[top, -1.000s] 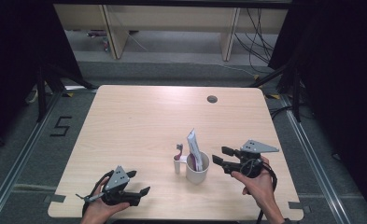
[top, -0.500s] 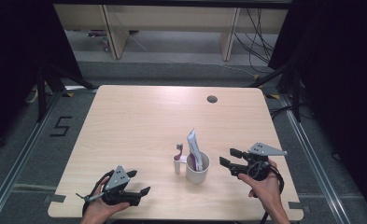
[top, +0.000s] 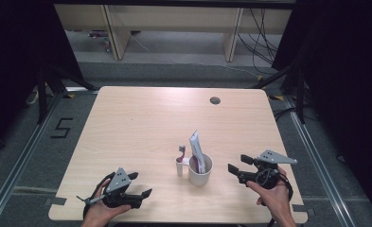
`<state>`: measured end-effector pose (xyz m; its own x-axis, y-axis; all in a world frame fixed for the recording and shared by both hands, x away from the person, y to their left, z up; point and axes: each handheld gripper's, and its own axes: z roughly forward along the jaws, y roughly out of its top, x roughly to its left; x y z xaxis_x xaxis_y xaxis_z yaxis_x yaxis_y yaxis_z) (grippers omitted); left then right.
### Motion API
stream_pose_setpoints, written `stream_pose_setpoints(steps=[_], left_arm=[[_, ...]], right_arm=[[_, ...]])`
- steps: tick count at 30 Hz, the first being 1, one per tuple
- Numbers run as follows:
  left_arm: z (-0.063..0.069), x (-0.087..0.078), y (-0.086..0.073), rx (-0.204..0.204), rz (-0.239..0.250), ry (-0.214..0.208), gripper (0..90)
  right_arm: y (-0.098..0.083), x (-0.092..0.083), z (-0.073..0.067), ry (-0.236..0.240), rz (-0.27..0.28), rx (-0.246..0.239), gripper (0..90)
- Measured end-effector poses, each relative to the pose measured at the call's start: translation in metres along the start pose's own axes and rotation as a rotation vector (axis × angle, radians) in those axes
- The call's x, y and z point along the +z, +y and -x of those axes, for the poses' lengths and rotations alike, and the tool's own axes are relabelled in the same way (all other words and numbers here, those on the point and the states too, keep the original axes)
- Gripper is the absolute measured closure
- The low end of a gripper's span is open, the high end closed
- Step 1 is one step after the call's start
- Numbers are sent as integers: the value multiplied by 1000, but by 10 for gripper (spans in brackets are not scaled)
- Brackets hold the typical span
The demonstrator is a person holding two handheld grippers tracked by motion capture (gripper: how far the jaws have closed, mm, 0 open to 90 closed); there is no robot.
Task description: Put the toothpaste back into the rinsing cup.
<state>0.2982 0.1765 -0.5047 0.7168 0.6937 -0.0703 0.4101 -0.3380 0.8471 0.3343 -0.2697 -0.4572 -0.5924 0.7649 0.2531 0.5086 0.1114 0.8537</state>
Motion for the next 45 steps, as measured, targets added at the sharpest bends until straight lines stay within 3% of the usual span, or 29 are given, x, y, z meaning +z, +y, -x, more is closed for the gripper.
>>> stream_pose_setpoints(steps=[1,11,14,18,21,22,23,24,25,26,28,29,31,32,33,35,36,37,38,43,44,45], left_arm=[[0,0,0,1,0,0,210],[-1,-1,-1,5,1,-2,210],[-1,-1,-1,8,-1,1,210],[0,-2,-1,1,3,4,210],[0,-2,-1,2,4,0,210],[0,-2,-1,5,0,0,210],[0,-2,-1,4,0,-1,210],[0,-2,-1,5,-1,-1,210],[0,-2,-1,5,-1,-1,211],[0,-2,-1,0,2,-2,210],[0,-2,-1,-1,1,-2,210],[0,-1,-1,-1,1,-2,210],[0,-2,-1,3,-2,-1,210],[0,-2,-1,3,-2,-1,210],[0,-2,-1,4,-2,0,210],[0,-2,-2,4,-3,0,210],[0,-2,-2,5,-4,0,210],[0,-2,-2,5,-3,-1,210],[1,-2,-2,4,-3,-1,210],[2,-3,-2,6,-9,-1,210],[1,-4,-3,10,-11,-1,210],[1,-4,-4,14,-14,-3,210]], right_arm=[[-1,-2,2,-3,0,-26,291],[-9,-8,4,-16,-17,-28,279],[-12,-10,3,-16,-17,0,277],[-15,-13,3,-23,-21,-18,271],[-19,-13,0,-22,-24,18,268],[-20,-13,3,-39,-26,-23,267],[-21,-16,-2,-28,-50,33,266],[-22,-14,1,-28,-25,-16,266],[-24,-14,0,-30,-22,1,266],[-24,-15,1,-34,-27,-27,265],[-26,-18,-3,-32,-43,0,264],[-27,-17,-2,-32,-26,-25,263],[-29,-19,-4,-38,-34,-36,259],[-30,-19,-6,-42,-49,-18,256],[-31,-19,-6,-36,-41,-41,254],[-33,-20,-9,-34,-49,-31,245],[-33,-21,-9,-44,-49,-51,240],[-35,-21,-12,-26,-49,-11,237],[-35,-22,-11,-37,-50,-40,234],[-40,-24,-13,-24,-59,-32,205],[-41,-26,-16,-33,-88,0,199],[-42,-24,-13,-39,-78,-51,193]])
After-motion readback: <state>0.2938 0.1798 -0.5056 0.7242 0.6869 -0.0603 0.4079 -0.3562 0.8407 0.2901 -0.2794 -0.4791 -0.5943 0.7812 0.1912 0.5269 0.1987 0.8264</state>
